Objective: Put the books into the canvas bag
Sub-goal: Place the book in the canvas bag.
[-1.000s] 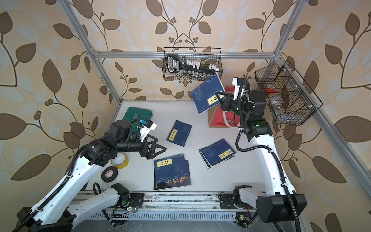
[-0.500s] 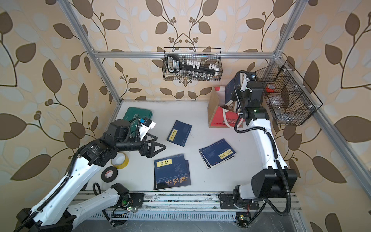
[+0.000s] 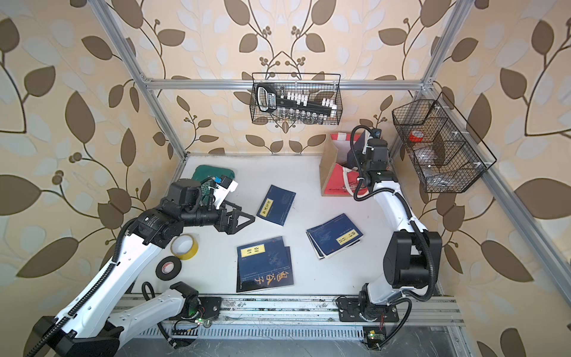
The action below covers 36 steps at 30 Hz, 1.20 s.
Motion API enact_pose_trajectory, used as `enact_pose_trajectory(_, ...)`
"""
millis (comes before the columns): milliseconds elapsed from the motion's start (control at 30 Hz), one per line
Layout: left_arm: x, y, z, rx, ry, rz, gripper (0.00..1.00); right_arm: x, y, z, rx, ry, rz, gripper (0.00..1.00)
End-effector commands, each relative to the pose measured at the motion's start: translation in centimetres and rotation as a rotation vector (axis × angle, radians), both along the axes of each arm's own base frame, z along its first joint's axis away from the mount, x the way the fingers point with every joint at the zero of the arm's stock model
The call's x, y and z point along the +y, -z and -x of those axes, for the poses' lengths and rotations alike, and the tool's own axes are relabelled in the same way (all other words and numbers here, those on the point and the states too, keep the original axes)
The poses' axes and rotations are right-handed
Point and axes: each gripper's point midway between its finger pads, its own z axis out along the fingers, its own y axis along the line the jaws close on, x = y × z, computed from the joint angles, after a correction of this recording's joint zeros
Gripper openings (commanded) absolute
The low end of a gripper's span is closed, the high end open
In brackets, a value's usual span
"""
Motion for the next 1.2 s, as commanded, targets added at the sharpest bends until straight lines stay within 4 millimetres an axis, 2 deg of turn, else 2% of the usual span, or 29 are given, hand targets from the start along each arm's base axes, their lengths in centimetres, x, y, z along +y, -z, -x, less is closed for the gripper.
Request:
enact_pose_trajectory(0,-0.4,-0.7,-0.2,-0.008,0.023,0.046,0.99,-0.4,-0.9,-0.6,-0.082,0.027,-0.013,0.00)
enact_pose_trajectory(100,-0.5,-0.9,-0.4,0.004,0.029,0.064,0.99,-0.3,0.0,-0.5,-0.082,0.028,-0.016,0.03)
enact_pose_trajectory(300,-0.4,-1.6,-1.2,0.023,0.024,0.122,0.99,-0.3,2.1,-0.9,-0.032,0.030,-0.020,0.22)
enact_pose_trajectory(367,-0.4,-1.5,-1.4,0.036,0.022,0.128,0.99,-0.3,2.7,-1.0,-0.021,0.030,-0.021,0.24)
enact_pose_trajectory(533,-0.4,-1.4,-1.9,0.054,0.013,0.143,0.99,-0.2,3.1,-0.8,-0.010,0.024,-0.039,0.33)
enact_pose_trajectory(633,-0.5,-1.3,-2.1,0.068,0.011,0.152,0.99,-0.1,2.4,-0.5,-0.031,0.022,-0.043,0.44)
enact_pose_trajectory(800,-0.7,-0.3,-3.3,0.132,-0.012,0.151,0.99,0.7,-0.2,0.1,-0.085,-0.020,-0.044,0.65)
enact_pose_trajectory(867,-0.8,0.1,-3.9,0.162,-0.022,0.159,0.99,1.3,-1.5,0.4,-0.107,-0.046,-0.052,0.77)
enact_pose_trajectory(900,-0.8,0.2,-4.1,0.170,-0.028,0.161,0.99,1.5,-1.9,0.6,-0.111,-0.052,-0.054,0.80)
enact_pose_trajectory(967,-0.7,0.9,-5.0,0.191,-0.064,0.153,0.99,2.2,-2.8,1.0,-0.118,-0.067,-0.053,0.94)
enact_pose_trajectory(1167,0.8,4.0,-7.4,0.287,-0.225,0.037,0.99,3.2,-4.0,2.6,-0.111,-0.050,-0.048,0.98)
